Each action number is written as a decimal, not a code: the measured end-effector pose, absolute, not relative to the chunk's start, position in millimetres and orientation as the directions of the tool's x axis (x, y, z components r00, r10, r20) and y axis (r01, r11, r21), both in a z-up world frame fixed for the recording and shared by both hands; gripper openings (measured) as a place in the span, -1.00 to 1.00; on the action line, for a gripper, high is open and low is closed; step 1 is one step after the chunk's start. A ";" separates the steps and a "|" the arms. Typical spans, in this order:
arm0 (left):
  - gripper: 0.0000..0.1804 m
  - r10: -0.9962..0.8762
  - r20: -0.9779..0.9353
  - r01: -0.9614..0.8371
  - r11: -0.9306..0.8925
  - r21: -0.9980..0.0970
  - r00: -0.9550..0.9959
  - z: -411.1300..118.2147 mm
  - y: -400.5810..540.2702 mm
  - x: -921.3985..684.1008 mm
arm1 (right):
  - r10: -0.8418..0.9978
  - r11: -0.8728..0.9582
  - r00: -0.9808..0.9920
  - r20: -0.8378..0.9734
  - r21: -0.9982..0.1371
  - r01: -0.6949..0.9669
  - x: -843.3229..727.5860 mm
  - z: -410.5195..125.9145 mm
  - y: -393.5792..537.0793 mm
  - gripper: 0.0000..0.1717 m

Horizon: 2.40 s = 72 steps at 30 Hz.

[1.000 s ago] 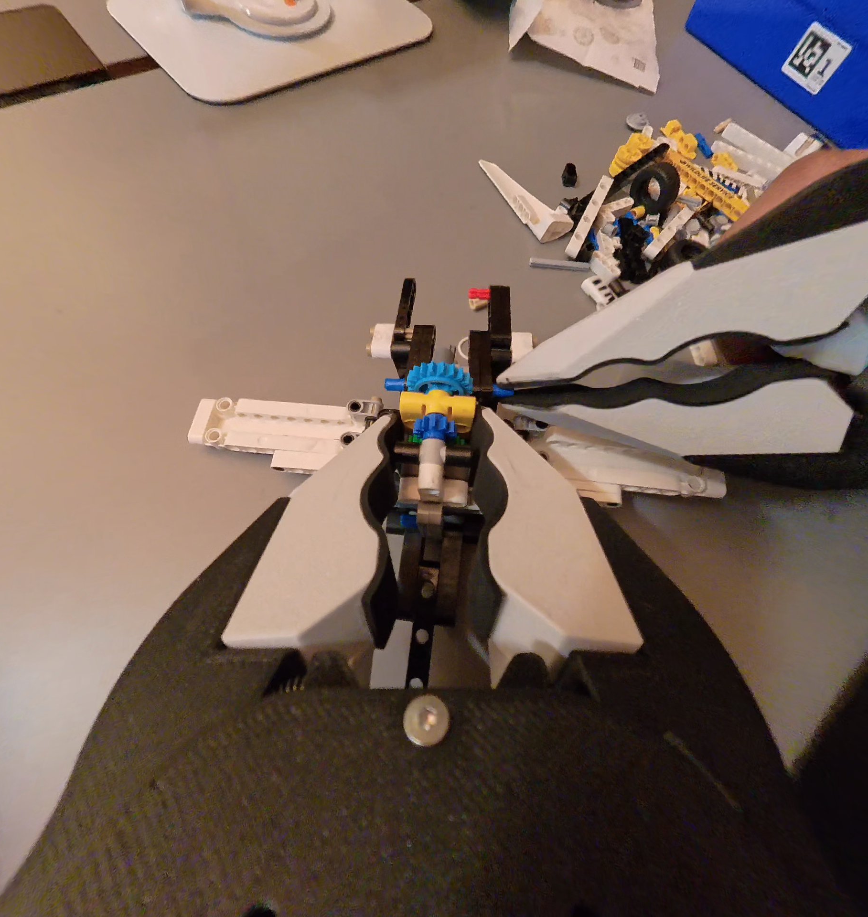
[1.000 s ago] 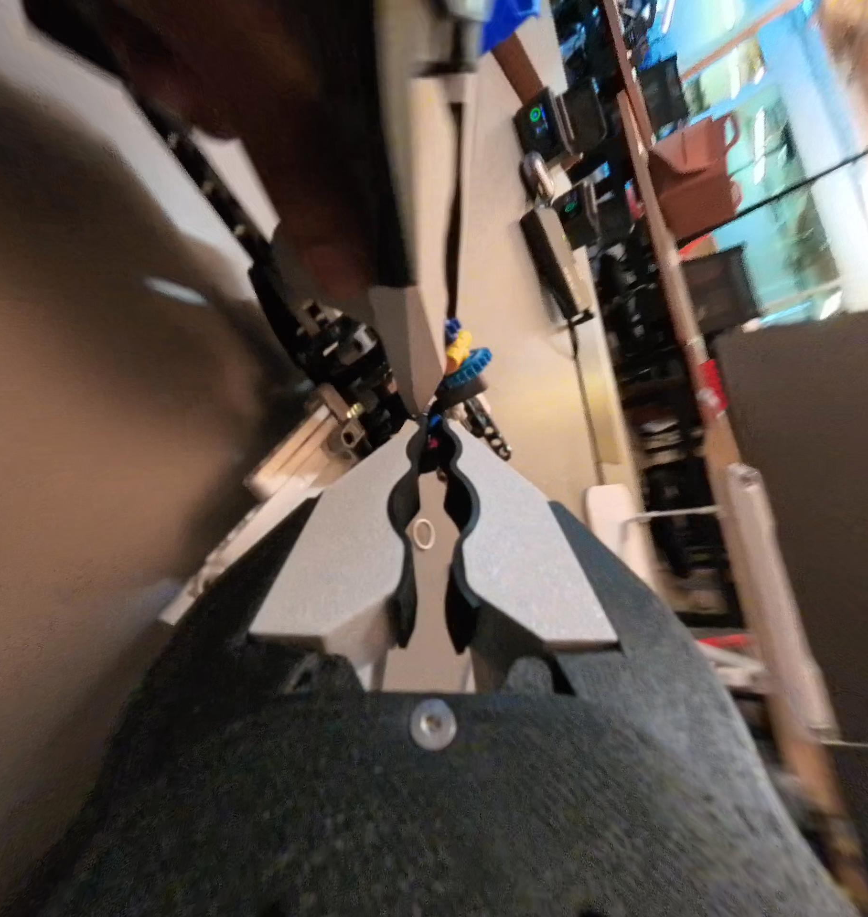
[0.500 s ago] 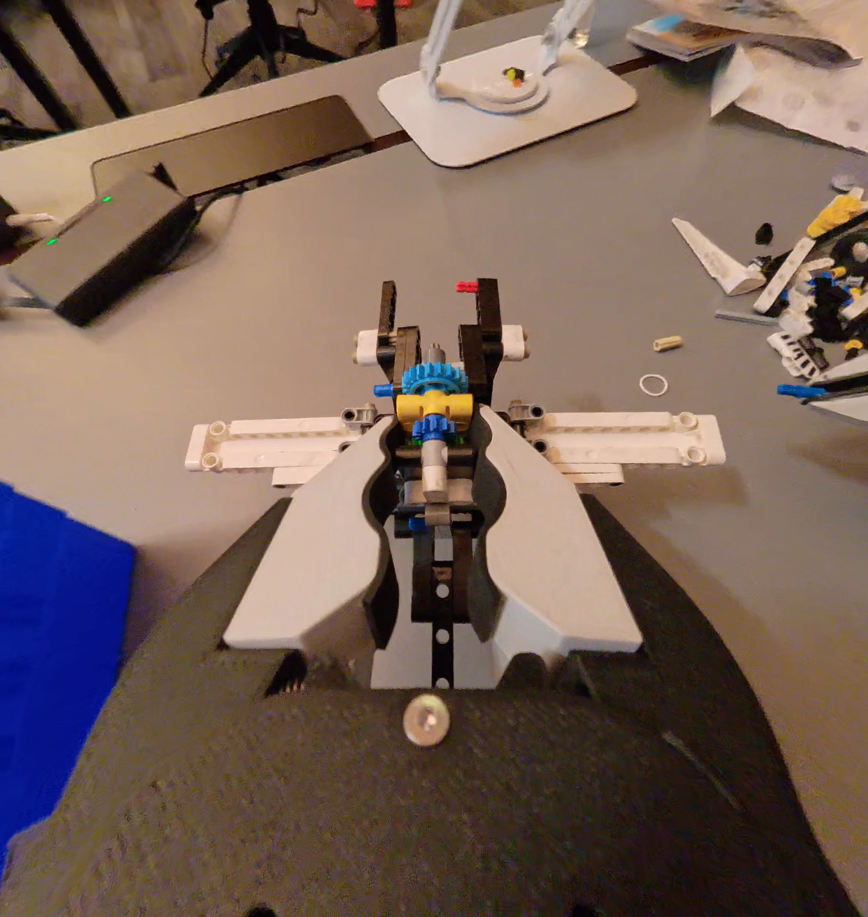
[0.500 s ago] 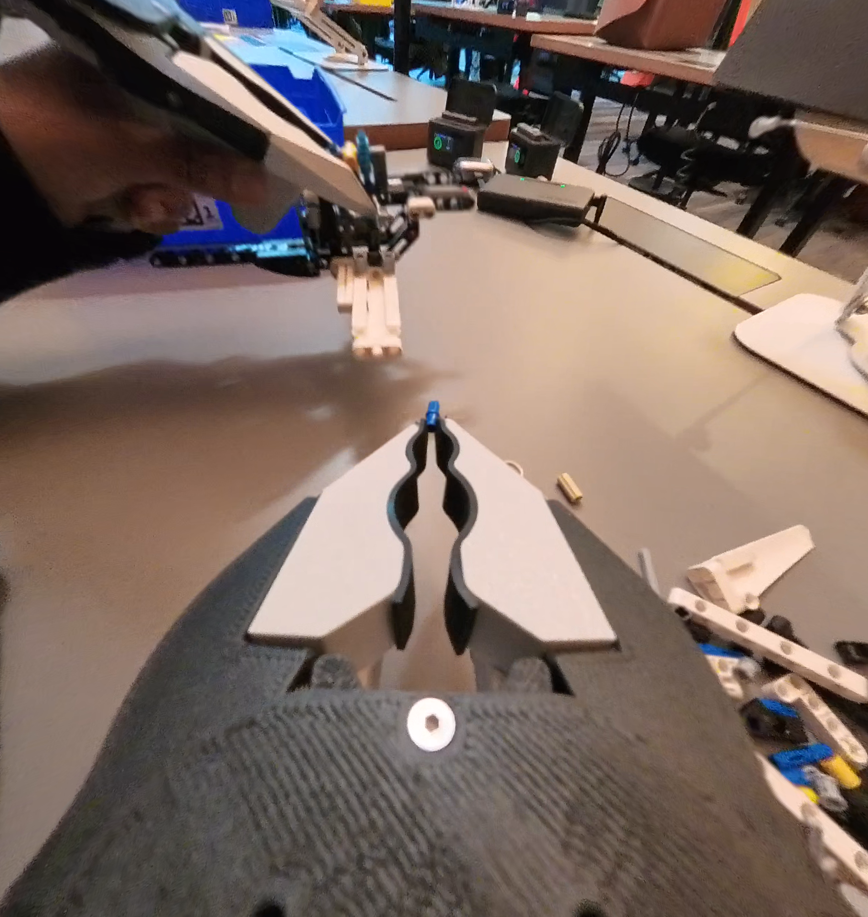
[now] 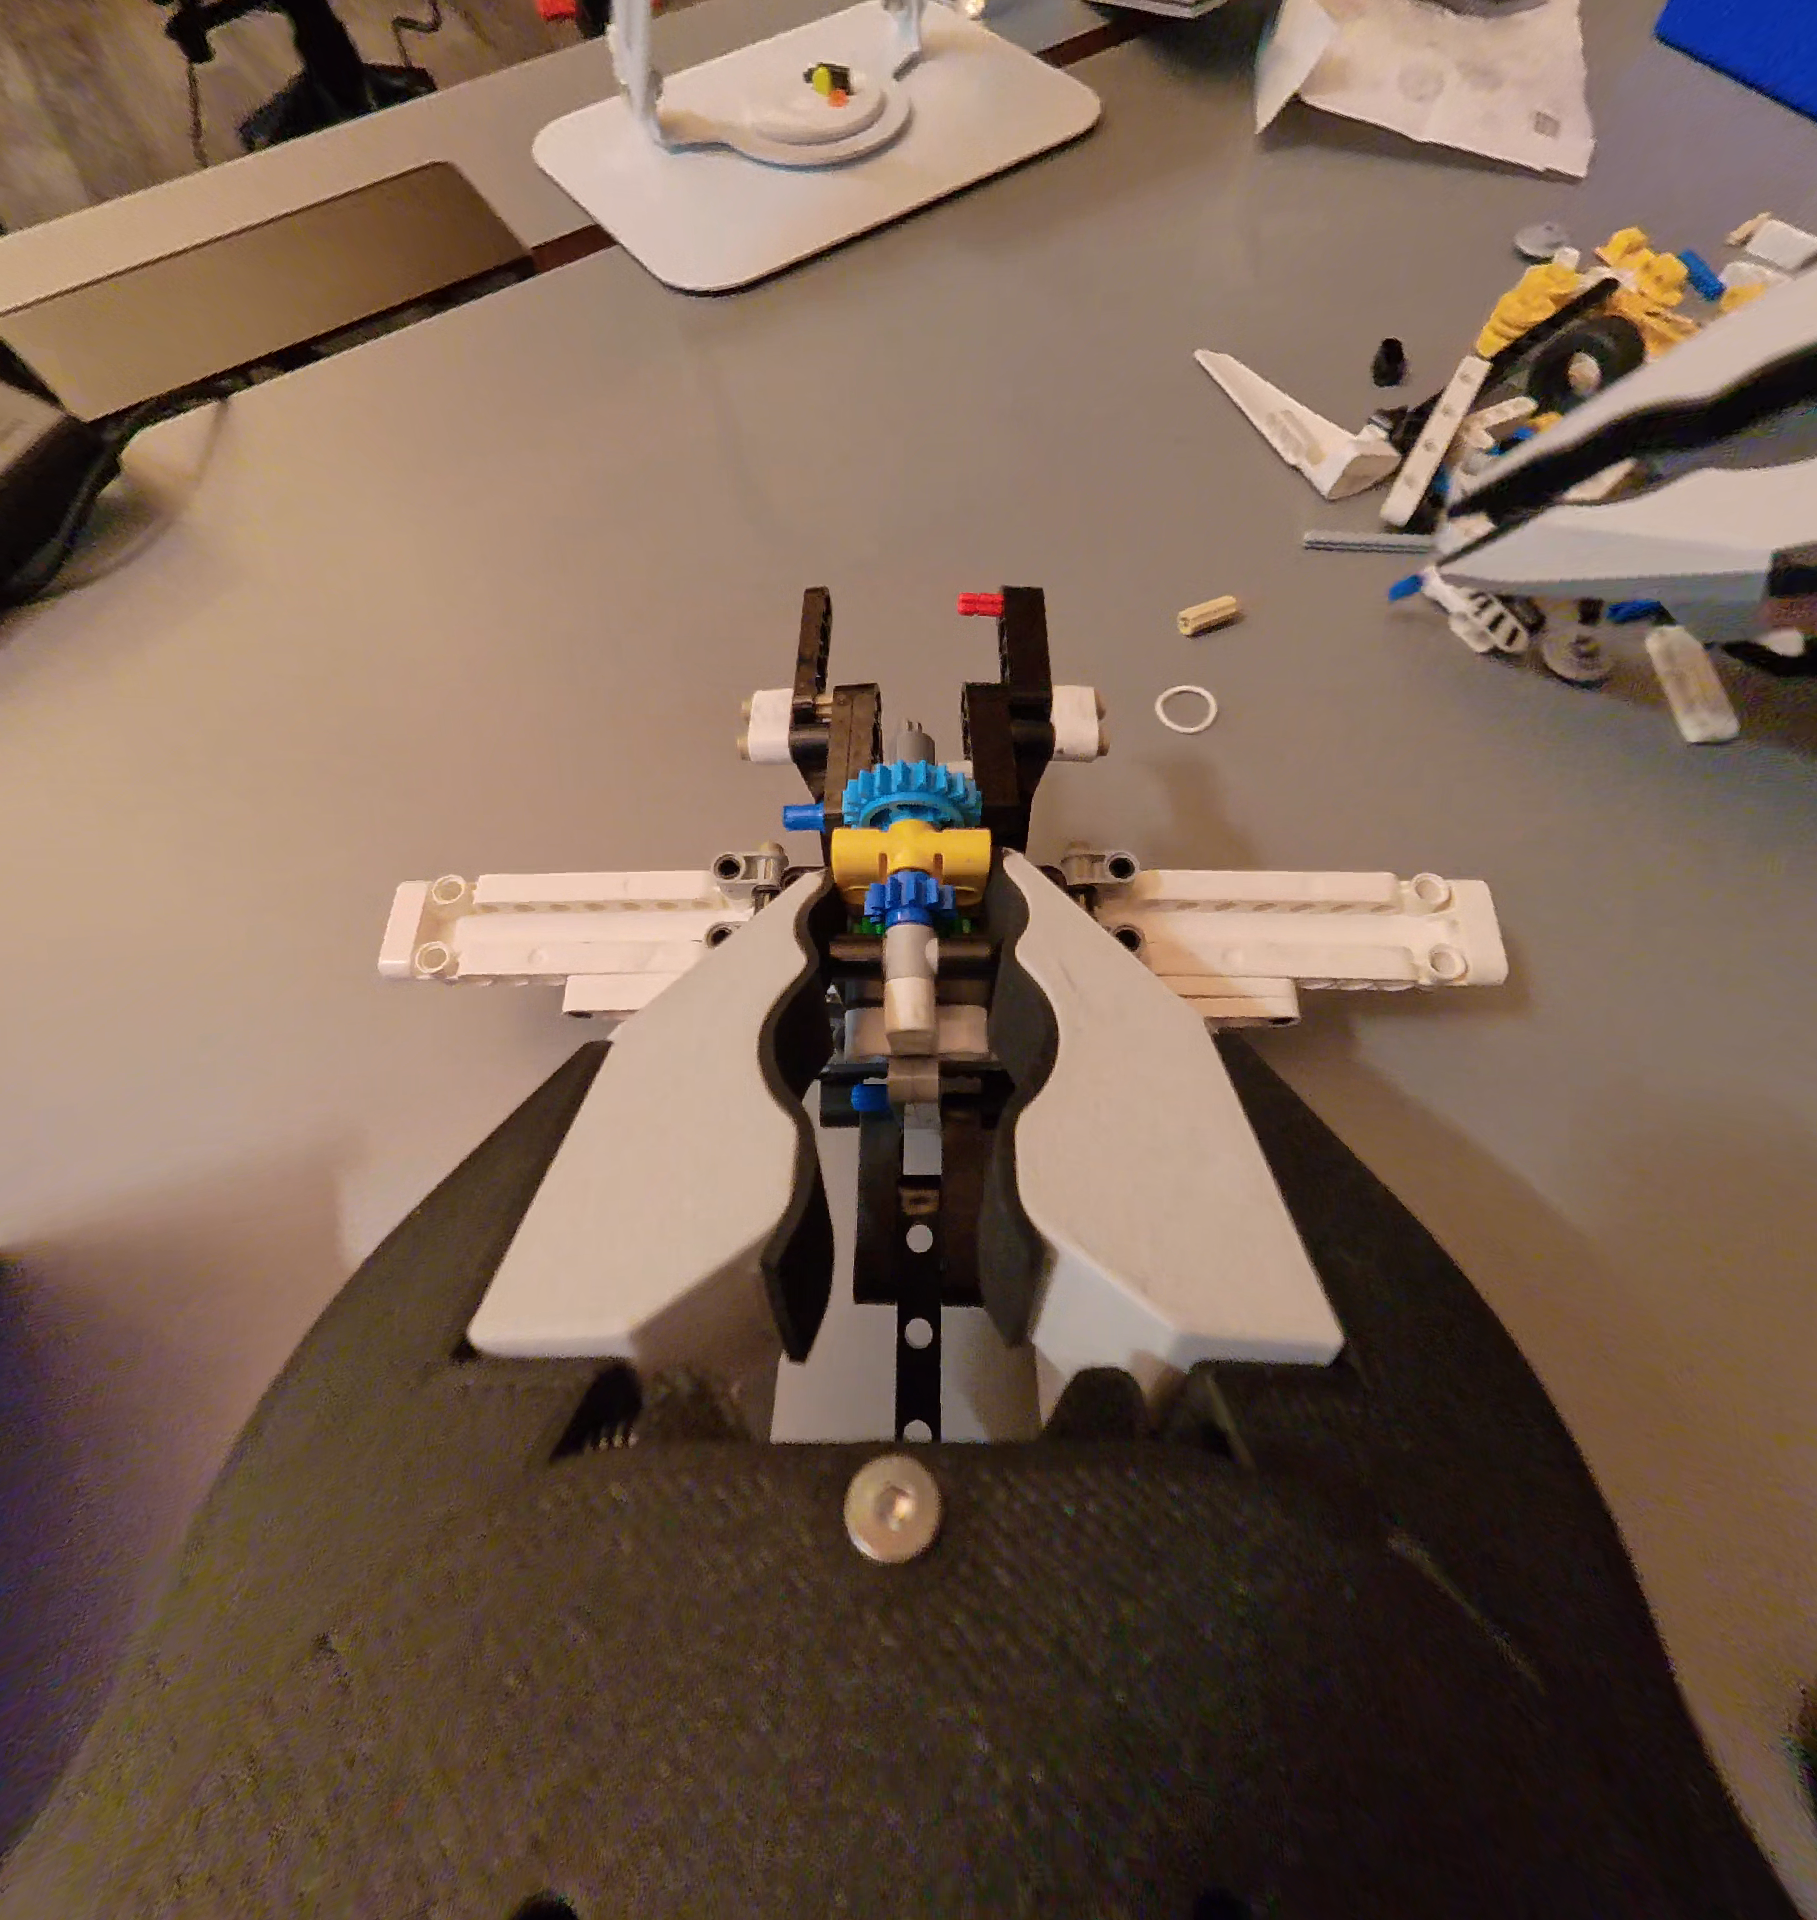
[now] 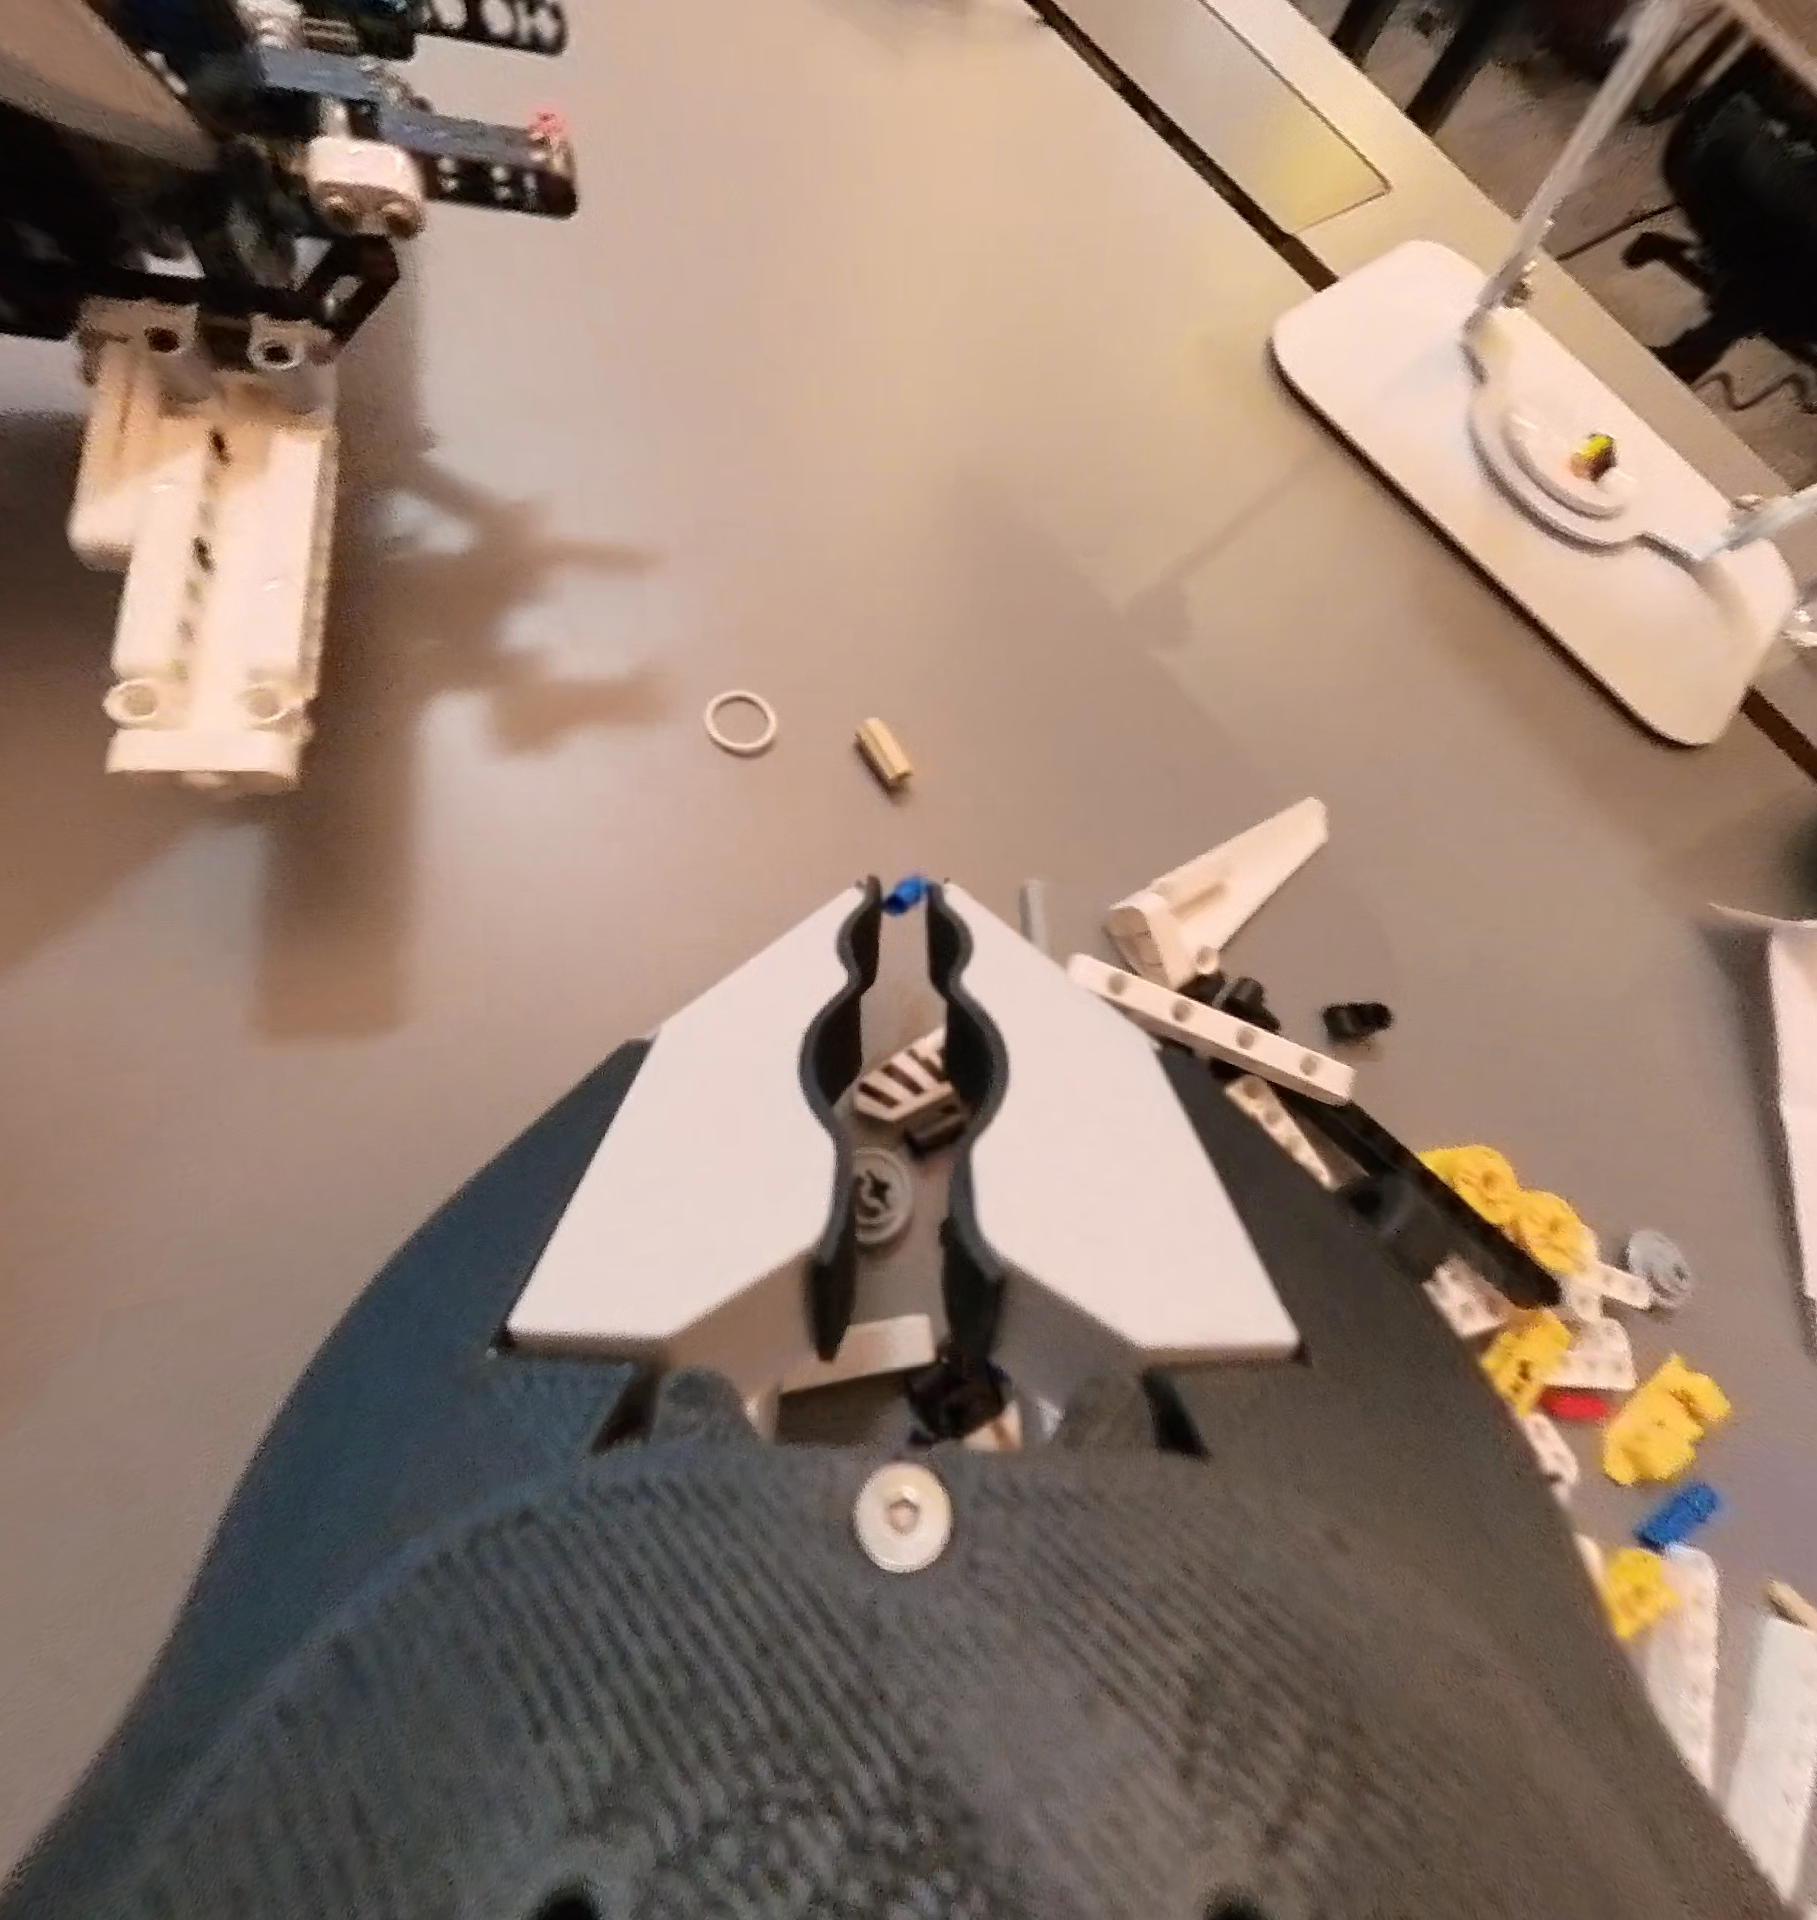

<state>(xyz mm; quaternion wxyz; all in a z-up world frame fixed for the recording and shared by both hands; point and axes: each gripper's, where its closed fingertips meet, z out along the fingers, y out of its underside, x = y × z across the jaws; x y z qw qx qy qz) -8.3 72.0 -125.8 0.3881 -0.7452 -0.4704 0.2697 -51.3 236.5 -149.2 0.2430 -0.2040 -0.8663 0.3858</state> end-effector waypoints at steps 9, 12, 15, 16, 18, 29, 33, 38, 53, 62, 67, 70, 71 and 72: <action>-0.71 0.570 -0.245 0.248 -0.650 -0.719 0.784 -145.5 106.8 23.9 | 0.519 0.577 -0.817 0.254 -0.809 0.115 -51.9 -127.7 239.3 -0.65; -0.70 0.295 -0.195 0.071 -0.696 -0.715 0.936 -147.9 123.9 53.2 | 0.382 0.487 -0.917 0.111 -0.868 0.098 -28.2 -112.8 208.9 -0.65; -0.69 0.107 -0.115 0.005 -0.753 -0.659 0.988 -157.9 119.9 66.9 | 0.157 0.405 -0.985 -0.076 -0.905 0.134 5.0 -100.6 175.9 -0.62; -0.70 0.064 -0.091 -0.012 -0.753 -0.658 0.994 -157.3 120.0 68.8 | 0.078 0.384 -0.988 -0.130 -0.911 0.150 16.1 -97.8 167.0 -0.61; -0.69 -0.010 -0.046 -0.038 -0.755 -0.654 0.999 -158.1 119.7 72.8 | -0.032 0.386 -0.972 -0.233 -0.900 0.204 31.6 -99.5 153.6 -0.58; -0.49 0.321 -0.180 0.126 -0.737 -0.664 0.930 -152.1 79.4 44.2 | -0.134 0.481 -0.888 -0.439 -0.812 0.329 74.0 -131.2 132.1 -0.59; -0.49 0.424 -0.221 0.171 -0.710 -0.683 0.878 -148.8 55.7 55.0 | -0.176 0.542 -0.883 -0.435 -0.791 0.282 104.7 -141.3 128.9 -0.66; -0.63 0.380 -0.249 0.131 -0.739 -0.661 0.891 -149.3 54.5 71.8 | -0.076 0.423 -0.977 -0.202 -0.893 0.152 68.9 -123.0 115.0 -0.50; -0.59 0.422 -0.307 0.126 -0.737 -0.664 0.853 -131.5 43.6 41.2 | -0.183 0.552 -0.873 -0.452 -0.782 0.289 100.8 -142.6 109.4 -0.42; -0.61 0.619 -0.372 0.307 -0.718 -0.625 0.692 -136.2 11.6 25.8 | -0.195 0.503 -0.884 -0.425 -0.817 0.282 125.6 -114.0 103.5 -0.48; -0.43 0.845 -0.039 0.527 -0.367 -0.767 0.533 -129.1 22.0 57.3 | -0.018 0.421 -0.942 -0.336 -0.857 0.298 86.2 -116.5 106.2 -0.72; -0.42 0.892 0.091 0.612 -0.226 -0.758 0.443 -140.4 34.2 73.6 | 0.036 0.454 -0.968 -0.249 -0.859 0.238 84.9 -129.0 94.2 -0.72; -0.35 0.895 0.096 0.624 -0.224 -0.748 0.437 -145.8 37.4 77.3 | 0.043 0.465 -0.975 -0.217 -0.860 0.212 85.8 -131.7 89.5 -0.73; -0.38 0.896 0.091 0.630 -0.231 -0.742 0.435 -149.9 39.4 79.5 | 0.044 0.477 -0.982 -0.183 -0.860 0.181 87.1 -133.8 85.2 -0.75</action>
